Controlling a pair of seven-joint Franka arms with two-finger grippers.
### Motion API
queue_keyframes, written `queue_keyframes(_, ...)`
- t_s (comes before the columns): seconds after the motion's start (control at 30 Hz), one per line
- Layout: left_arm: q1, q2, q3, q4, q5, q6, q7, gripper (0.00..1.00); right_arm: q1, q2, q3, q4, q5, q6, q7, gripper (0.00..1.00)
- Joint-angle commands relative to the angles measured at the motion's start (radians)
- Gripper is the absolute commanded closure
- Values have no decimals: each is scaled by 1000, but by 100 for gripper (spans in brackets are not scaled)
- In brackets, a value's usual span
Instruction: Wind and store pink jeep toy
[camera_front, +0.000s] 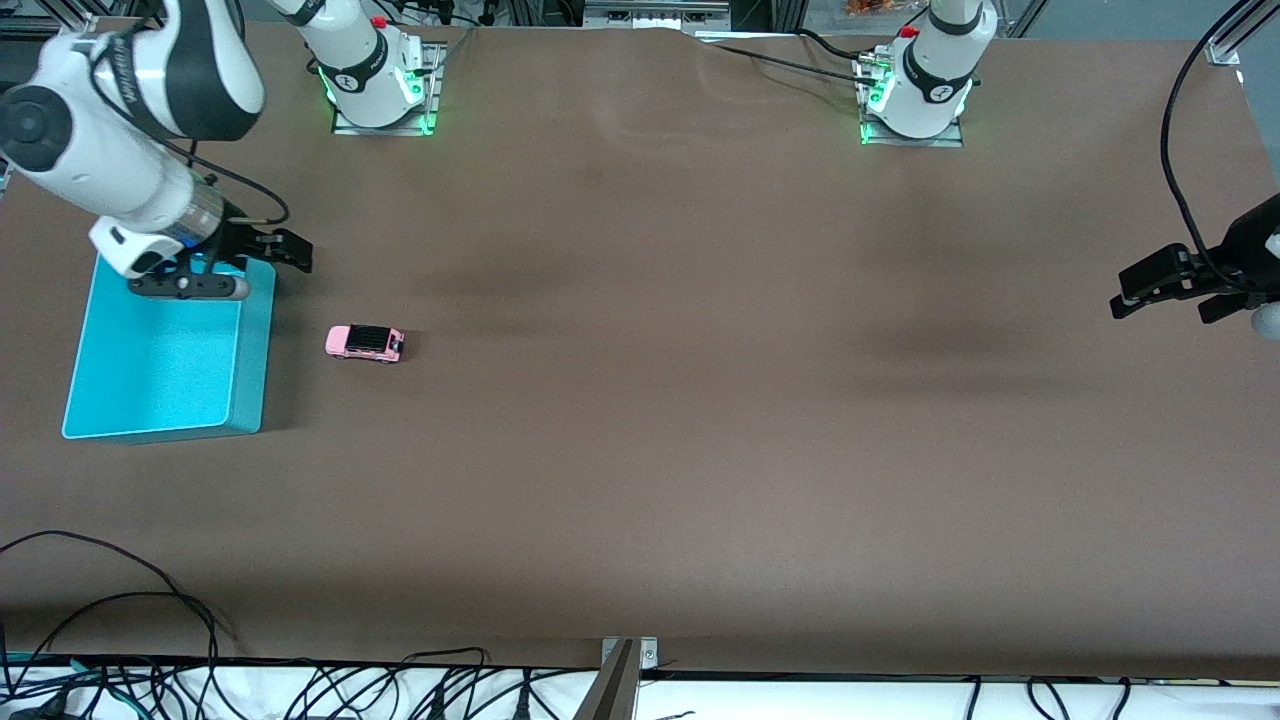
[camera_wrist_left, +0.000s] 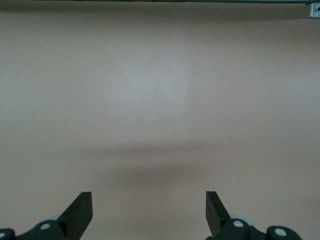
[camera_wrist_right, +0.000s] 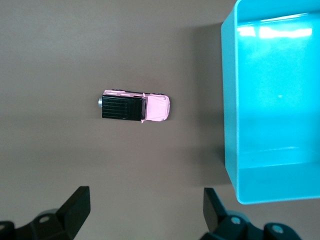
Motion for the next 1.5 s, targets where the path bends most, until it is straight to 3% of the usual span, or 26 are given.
queue_keyframes(0.0, 7, -9, 3, -4, 25, 0, 22, 0, 43, -36, 1, -115, 4, 105, 65, 0)
queue_keyframes(0.33, 19, -6, 0, -4, 25, 0, 25, 0, 43, -27, 0, -204, 6, 192, 114, 0)
queue_keyframes(1.07, 19, 3, -2, -1, 25, 2, 27, 0, 40, 41, 0, -235, 1, 332, 597, 0)
queue_keyframes(1.47, 19, 3, -2, -2, 25, 2, 28, 0, 39, 122, -2, -242, 7, 565, 957, 0)
